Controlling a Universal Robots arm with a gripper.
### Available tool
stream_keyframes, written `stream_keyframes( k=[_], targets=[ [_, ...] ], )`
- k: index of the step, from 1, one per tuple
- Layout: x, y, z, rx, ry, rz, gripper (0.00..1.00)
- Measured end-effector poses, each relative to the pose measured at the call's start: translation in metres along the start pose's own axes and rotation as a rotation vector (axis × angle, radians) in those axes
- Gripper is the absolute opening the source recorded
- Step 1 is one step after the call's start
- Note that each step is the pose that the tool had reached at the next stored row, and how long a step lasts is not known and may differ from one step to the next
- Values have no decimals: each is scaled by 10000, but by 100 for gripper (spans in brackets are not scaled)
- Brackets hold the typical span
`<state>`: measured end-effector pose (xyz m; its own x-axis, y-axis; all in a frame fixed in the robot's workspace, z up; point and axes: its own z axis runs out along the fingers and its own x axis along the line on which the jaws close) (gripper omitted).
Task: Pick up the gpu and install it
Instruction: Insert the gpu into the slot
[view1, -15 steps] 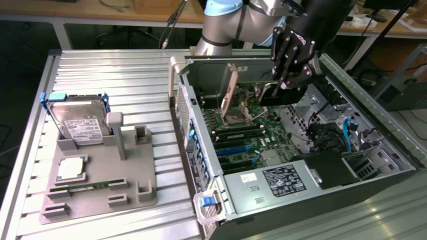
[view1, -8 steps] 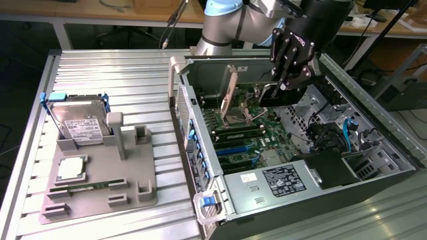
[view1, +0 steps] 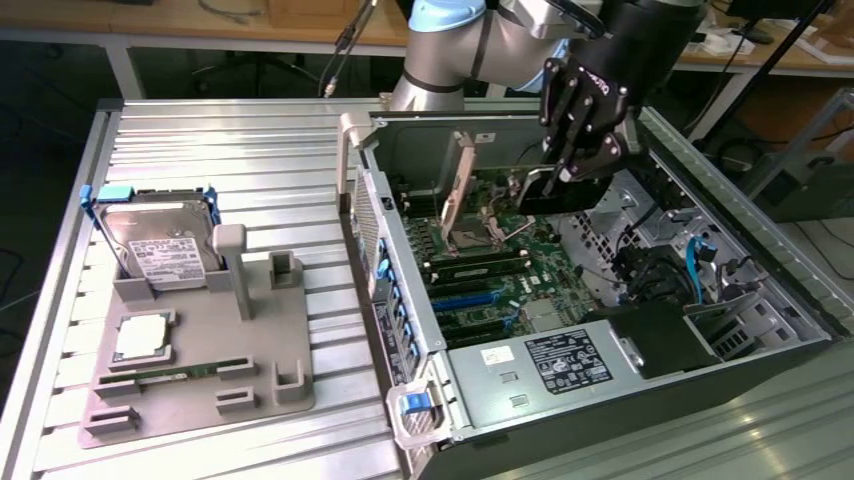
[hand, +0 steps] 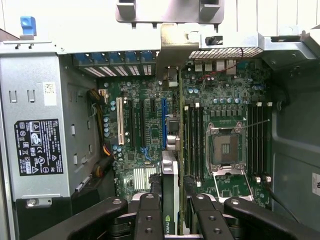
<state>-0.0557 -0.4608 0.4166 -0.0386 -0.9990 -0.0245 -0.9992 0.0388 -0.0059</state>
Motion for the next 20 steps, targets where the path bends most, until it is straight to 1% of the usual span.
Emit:
stream_keyframes(
  k=[20],
  targets=[
    [3, 1, 115, -1, 1, -7, 27]
  ],
)
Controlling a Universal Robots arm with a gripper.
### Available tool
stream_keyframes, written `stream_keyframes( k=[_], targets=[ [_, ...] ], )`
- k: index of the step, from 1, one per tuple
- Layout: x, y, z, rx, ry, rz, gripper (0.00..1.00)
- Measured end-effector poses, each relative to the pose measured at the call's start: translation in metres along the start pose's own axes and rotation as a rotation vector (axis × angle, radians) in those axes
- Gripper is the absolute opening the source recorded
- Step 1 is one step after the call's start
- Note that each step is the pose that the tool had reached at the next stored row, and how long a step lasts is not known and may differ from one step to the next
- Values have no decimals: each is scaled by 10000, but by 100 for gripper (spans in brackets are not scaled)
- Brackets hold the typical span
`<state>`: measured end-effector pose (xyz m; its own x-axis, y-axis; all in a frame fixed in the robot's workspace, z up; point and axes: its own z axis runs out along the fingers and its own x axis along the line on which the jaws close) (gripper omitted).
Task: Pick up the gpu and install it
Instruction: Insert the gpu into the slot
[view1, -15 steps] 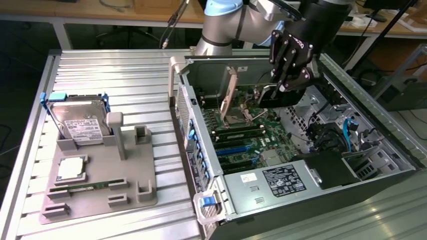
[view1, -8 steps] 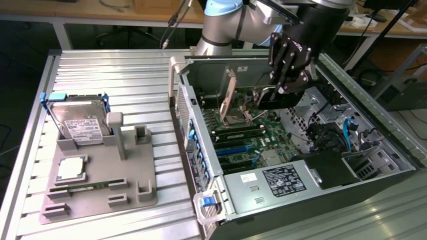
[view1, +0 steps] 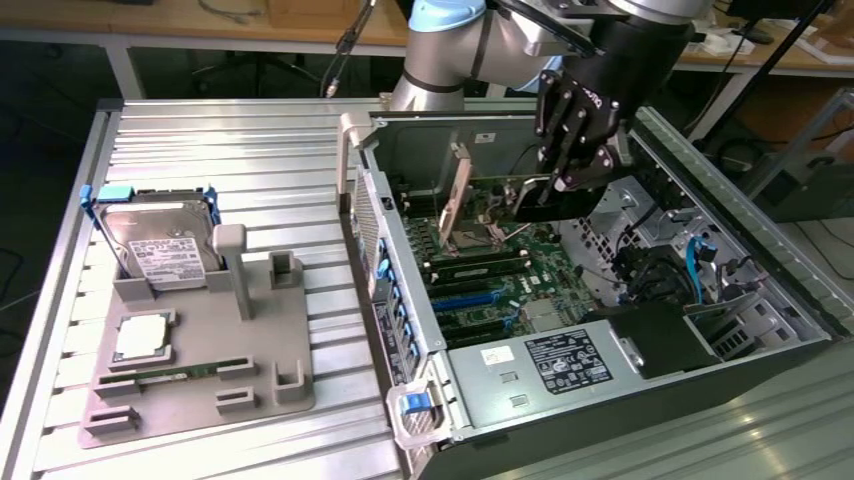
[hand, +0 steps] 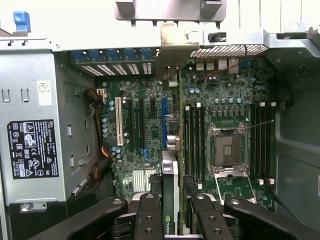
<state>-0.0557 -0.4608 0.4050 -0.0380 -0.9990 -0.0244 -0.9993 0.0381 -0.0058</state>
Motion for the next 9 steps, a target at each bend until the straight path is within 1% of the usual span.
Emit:
stream_keyframes(
  k=[9],
  targets=[
    [1, 0, 55, 0, 0, 0, 27]
  ],
)
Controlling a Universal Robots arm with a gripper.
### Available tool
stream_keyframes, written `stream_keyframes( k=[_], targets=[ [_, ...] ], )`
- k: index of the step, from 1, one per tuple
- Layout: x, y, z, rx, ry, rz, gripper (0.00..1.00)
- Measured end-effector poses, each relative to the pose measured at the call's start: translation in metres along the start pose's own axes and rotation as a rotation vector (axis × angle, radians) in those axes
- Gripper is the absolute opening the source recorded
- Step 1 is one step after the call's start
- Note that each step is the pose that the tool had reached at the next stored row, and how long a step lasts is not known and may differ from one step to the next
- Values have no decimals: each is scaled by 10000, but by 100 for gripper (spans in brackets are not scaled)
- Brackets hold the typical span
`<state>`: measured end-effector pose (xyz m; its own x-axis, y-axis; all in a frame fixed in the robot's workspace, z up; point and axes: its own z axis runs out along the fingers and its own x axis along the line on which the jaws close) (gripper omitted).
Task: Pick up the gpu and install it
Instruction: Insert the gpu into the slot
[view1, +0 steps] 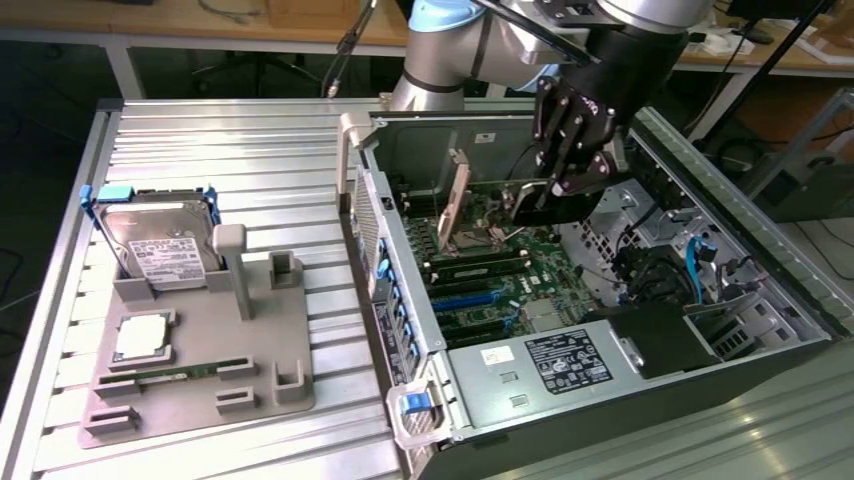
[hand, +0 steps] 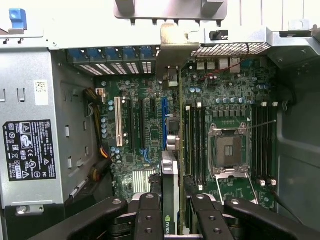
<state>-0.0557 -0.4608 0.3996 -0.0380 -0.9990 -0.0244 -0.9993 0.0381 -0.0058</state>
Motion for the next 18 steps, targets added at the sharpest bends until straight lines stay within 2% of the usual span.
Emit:
stream_keyframes(
  k=[18],
  targets=[
    [2, 1, 97, 0, 1, 0, 27]
  ],
)
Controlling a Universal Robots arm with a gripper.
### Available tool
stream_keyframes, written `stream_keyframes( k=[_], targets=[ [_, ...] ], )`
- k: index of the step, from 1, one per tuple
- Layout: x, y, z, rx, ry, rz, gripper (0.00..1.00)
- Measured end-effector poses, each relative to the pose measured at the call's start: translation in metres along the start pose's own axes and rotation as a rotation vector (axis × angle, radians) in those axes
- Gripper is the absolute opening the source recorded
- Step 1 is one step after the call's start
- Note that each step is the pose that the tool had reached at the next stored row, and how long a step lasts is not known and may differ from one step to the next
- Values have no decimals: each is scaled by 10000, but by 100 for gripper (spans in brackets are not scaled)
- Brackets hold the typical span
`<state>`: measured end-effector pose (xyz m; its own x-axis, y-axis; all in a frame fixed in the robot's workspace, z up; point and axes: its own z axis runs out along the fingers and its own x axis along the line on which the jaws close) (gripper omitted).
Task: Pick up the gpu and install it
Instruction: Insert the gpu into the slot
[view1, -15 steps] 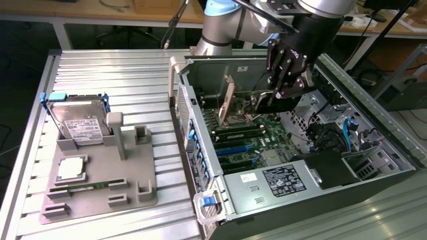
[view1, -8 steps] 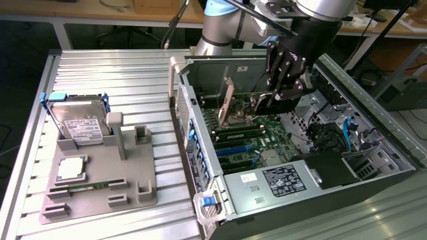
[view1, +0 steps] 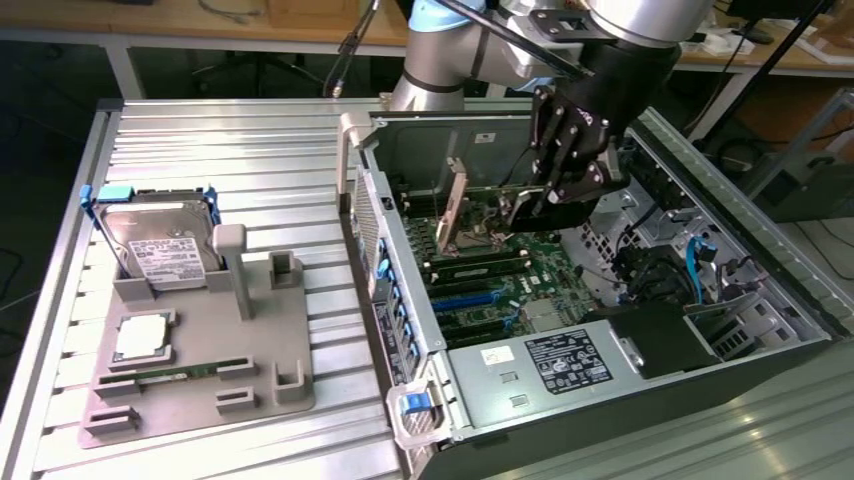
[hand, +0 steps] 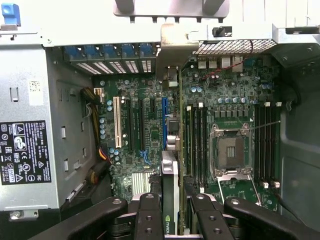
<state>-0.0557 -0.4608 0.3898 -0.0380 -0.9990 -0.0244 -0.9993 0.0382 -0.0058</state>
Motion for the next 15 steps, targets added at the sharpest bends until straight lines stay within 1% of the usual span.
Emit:
stream_keyframes(
  k=[15],
  targets=[
    [1, 0, 32, 1, -3, 0, 27]
  ],
)
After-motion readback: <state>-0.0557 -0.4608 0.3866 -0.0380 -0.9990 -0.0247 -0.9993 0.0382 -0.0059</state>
